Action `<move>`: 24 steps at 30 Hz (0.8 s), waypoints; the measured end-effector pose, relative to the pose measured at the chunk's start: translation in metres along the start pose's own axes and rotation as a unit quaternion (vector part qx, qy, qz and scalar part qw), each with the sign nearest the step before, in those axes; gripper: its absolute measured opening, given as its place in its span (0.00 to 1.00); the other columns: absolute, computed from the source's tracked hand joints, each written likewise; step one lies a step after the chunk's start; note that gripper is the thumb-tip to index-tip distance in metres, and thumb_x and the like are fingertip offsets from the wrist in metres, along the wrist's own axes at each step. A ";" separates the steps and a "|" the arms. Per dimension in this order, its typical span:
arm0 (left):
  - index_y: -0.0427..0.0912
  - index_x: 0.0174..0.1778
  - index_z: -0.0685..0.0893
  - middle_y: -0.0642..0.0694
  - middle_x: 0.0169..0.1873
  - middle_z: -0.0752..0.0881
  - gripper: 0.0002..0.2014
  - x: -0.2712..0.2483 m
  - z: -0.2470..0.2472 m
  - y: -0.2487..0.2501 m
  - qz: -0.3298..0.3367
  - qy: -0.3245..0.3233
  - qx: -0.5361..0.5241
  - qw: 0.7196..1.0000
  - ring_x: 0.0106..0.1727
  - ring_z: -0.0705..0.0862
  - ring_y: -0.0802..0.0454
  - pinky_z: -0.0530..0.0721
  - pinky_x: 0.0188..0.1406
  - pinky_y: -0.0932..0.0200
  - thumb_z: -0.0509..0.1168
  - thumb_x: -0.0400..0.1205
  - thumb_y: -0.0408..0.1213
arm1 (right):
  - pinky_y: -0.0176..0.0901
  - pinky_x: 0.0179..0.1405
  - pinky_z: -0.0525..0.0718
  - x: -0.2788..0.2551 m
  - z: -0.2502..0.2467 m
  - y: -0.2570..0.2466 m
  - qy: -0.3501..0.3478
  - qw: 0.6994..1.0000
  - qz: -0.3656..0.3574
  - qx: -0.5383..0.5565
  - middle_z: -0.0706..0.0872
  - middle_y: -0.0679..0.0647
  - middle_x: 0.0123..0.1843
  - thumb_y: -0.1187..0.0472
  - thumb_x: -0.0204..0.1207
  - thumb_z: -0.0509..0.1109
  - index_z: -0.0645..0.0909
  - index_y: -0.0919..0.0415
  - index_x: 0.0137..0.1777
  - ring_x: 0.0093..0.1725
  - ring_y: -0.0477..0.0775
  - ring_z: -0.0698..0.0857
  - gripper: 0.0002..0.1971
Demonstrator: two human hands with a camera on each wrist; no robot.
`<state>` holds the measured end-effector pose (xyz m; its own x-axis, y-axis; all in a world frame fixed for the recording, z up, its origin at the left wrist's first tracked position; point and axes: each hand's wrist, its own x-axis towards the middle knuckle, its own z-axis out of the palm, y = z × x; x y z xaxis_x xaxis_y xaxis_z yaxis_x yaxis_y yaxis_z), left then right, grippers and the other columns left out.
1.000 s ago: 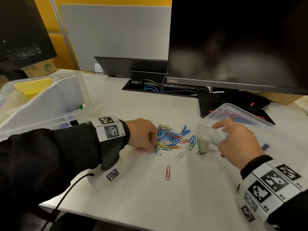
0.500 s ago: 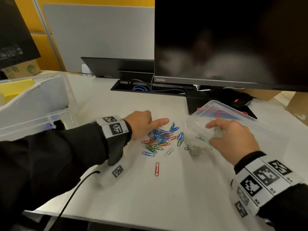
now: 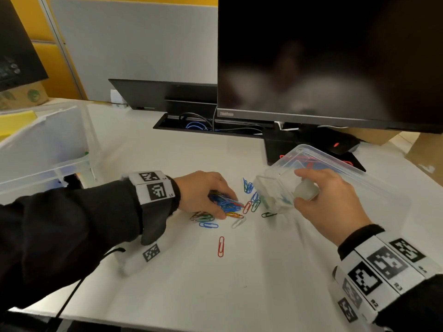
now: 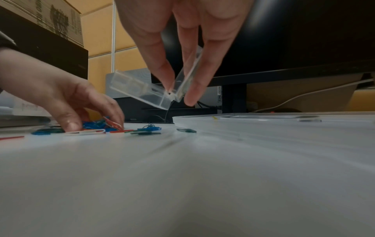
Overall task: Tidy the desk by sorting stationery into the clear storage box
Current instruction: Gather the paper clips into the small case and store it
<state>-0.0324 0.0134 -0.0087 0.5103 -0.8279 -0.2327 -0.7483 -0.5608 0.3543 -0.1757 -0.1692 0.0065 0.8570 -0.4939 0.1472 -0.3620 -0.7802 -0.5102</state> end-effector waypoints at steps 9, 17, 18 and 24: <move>0.45 0.60 0.85 0.47 0.56 0.87 0.15 0.003 -0.006 -0.001 -0.009 0.098 0.024 0.995 0.55 0.83 0.51 0.78 0.57 0.62 0.68 0.78 0.43 | 0.31 0.55 0.66 0.010 0.009 -0.003 -0.019 0.998 -0.062 0.004 0.76 0.52 0.66 0.76 0.71 0.67 0.77 0.51 0.68 0.60 0.50 0.74 0.28; 0.46 0.54 0.89 0.48 0.49 0.87 0.12 0.001 -0.031 0.032 0.087 0.213 -0.059 0.971 0.48 0.82 0.55 0.83 0.54 0.55 0.72 0.75 0.41 | 0.23 0.46 0.61 0.018 0.016 -0.007 -0.043 0.991 -0.129 0.003 0.76 0.50 0.58 0.77 0.68 0.66 0.79 0.52 0.66 0.52 0.46 0.72 0.28; 0.46 0.53 0.89 0.48 0.48 0.88 0.12 0.003 -0.033 0.038 0.109 0.204 -0.056 0.971 0.46 0.82 0.56 0.83 0.52 0.57 0.72 0.74 0.41 | 0.24 0.44 0.63 0.018 0.016 -0.009 -0.046 0.989 -0.139 0.003 0.75 0.48 0.55 0.77 0.68 0.66 0.80 0.52 0.65 0.51 0.46 0.72 0.28; 0.50 0.55 0.87 0.57 0.50 0.87 0.15 0.012 -0.022 0.055 0.106 0.106 -0.052 0.987 0.50 0.84 0.64 0.80 0.51 0.71 0.74 0.73 0.42 | 0.21 0.41 0.69 0.015 0.014 -0.010 -0.067 0.984 -0.161 0.019 0.73 0.45 0.52 0.78 0.67 0.65 0.81 0.54 0.61 0.49 0.43 0.70 0.25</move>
<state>-0.0582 -0.0271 0.0278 0.4321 -0.9006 0.0474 -0.8059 -0.3619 0.4686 -0.1542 -0.1639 0.0021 0.9669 -0.1658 0.1942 -0.0517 -0.8719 -0.4869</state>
